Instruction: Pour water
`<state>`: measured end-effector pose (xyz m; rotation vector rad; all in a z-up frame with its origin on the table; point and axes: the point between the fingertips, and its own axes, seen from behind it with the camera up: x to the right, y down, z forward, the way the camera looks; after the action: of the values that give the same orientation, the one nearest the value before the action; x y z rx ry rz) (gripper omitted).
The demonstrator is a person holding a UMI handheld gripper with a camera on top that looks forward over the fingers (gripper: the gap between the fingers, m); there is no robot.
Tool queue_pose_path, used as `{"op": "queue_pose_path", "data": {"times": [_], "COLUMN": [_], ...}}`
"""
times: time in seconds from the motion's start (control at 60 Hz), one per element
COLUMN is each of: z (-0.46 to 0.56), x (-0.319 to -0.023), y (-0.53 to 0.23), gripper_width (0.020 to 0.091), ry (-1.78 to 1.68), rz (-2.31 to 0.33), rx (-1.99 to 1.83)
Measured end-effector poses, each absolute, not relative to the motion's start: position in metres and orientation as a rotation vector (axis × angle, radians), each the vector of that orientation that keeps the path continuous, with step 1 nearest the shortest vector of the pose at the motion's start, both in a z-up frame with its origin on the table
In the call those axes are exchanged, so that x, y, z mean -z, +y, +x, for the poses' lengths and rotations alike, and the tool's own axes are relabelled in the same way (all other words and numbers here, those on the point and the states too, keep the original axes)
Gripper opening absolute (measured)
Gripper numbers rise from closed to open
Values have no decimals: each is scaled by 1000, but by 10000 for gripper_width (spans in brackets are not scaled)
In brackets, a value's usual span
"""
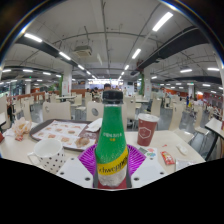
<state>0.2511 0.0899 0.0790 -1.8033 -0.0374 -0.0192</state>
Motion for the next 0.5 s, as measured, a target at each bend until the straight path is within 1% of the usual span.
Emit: {"op": "queue_pose_path", "data": {"times": [0.067,0.083,0.15,0.283,0.433,0.467,0.5], "z": [254,250,250,252,254,252,248], "x": [-78,-77,-78,-79,-76,-72,-68], "y": [86,104,94,99,88,83,77], "gripper_width": [371,372,371,377,548,634,763], "ry": [-14,-11,-11,1,49,47,42], "rz": [-1784,-1781,-1769,-1775,-1858,-1898,-1935], "rx": [6,1,-2,12,12,8,-1]}}
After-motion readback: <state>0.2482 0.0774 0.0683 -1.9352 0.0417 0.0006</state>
